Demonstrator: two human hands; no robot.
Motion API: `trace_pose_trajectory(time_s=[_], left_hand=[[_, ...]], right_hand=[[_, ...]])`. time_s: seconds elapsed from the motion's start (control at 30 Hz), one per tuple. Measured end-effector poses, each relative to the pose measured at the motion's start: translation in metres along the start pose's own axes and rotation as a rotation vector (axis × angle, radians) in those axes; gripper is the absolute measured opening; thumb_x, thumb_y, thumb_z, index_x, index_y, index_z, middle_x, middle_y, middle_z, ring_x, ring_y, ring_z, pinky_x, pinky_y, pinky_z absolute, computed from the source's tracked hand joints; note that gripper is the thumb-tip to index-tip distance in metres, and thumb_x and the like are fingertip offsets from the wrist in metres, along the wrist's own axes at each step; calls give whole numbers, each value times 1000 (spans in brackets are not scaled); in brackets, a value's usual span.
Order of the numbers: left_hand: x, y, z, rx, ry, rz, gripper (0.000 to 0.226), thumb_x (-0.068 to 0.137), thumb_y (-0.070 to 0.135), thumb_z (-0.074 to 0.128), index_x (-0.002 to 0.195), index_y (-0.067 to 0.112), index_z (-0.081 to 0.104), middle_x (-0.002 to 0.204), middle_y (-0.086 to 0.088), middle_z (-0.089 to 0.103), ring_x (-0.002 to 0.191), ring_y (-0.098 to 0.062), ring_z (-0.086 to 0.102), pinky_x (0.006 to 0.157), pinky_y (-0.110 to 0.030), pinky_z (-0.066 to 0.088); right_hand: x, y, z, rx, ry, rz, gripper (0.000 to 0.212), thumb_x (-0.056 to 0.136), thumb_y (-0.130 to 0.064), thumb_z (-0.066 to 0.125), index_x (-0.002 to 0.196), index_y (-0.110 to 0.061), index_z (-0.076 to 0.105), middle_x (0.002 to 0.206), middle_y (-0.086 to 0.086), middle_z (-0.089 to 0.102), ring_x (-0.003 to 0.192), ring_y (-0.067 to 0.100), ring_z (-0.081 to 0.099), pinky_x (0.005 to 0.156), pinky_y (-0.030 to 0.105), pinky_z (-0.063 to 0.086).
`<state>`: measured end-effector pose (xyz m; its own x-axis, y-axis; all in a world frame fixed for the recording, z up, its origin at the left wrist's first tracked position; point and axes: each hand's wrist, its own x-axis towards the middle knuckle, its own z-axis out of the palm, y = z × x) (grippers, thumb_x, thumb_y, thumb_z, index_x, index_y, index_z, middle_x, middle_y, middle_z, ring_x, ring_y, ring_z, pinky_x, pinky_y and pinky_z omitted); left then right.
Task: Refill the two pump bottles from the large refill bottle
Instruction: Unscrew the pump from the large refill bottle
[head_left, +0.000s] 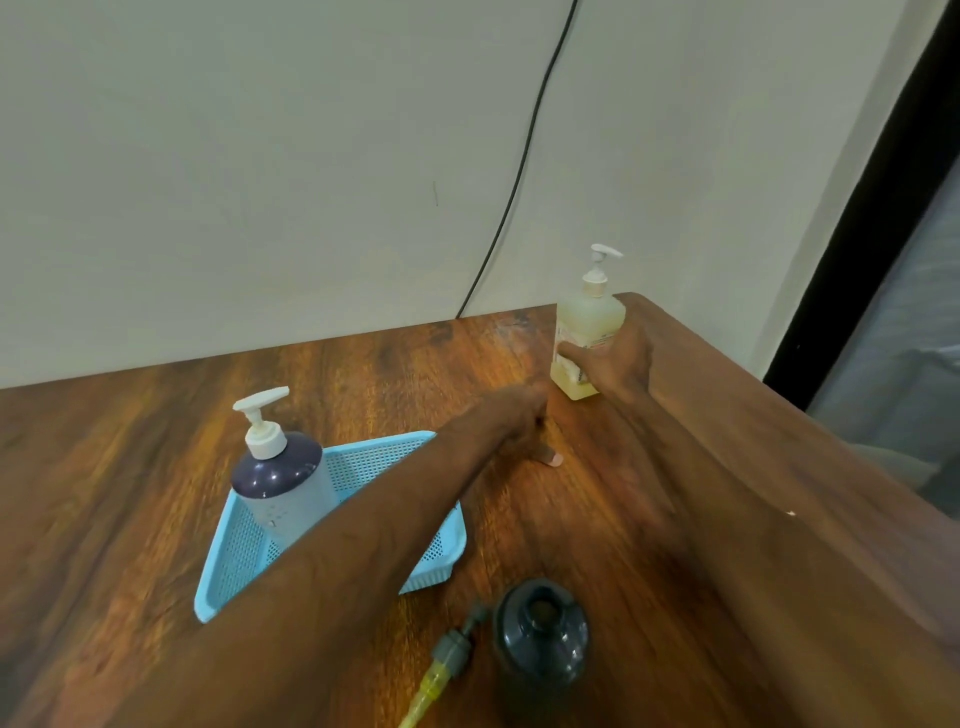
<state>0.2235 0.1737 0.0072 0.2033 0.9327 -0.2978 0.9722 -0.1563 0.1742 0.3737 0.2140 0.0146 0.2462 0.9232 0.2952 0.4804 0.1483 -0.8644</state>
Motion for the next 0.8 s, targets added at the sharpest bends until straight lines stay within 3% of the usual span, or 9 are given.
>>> trace_pose_trajectory(time_s=[0.17,0.3,0.4,0.63,0.8], left_hand=[[-22,4,2,-6,32,-26,67,85,49,78,139,15,57,136,-8,61,121,-28,60,100,-41,51],[-52,2,-8,1,56,10,45,89,47,73,119,14,69,114,-7,71,102,-23,67,95,-45,56],[-90,9,-20,-19,124,118,42,93,38,70,127,13,67,123,-2,68,110,-21,64,97,-39,53],[-213,9,-32,-300,371,271,20,95,28,71,107,13,75,104,0,75,98,-13,69,85,-24,55],[-277,12,-2,-442,409,311,23,93,13,72,116,17,75,111,7,74,101,-4,68,86,-19,55]], right_hand=[[-46,-9,-37,-10,-24,-46,79,53,-46,89,122,-17,63,115,-2,71,100,15,68,82,35,59],[-89,-21,-69,4,-72,-89,77,52,-52,87,119,-21,65,113,-2,73,95,13,71,76,37,62],[-125,-32,-97,6,-96,-93,71,58,-44,91,120,-20,65,114,-1,73,96,13,72,73,31,61],[-222,-47,-157,14,-81,-48,76,66,-36,91,133,-16,60,130,2,67,107,18,69,76,28,57],[-279,-42,-184,-8,-42,-78,74,64,-38,91,127,-14,63,125,3,69,102,17,71,74,32,61]])
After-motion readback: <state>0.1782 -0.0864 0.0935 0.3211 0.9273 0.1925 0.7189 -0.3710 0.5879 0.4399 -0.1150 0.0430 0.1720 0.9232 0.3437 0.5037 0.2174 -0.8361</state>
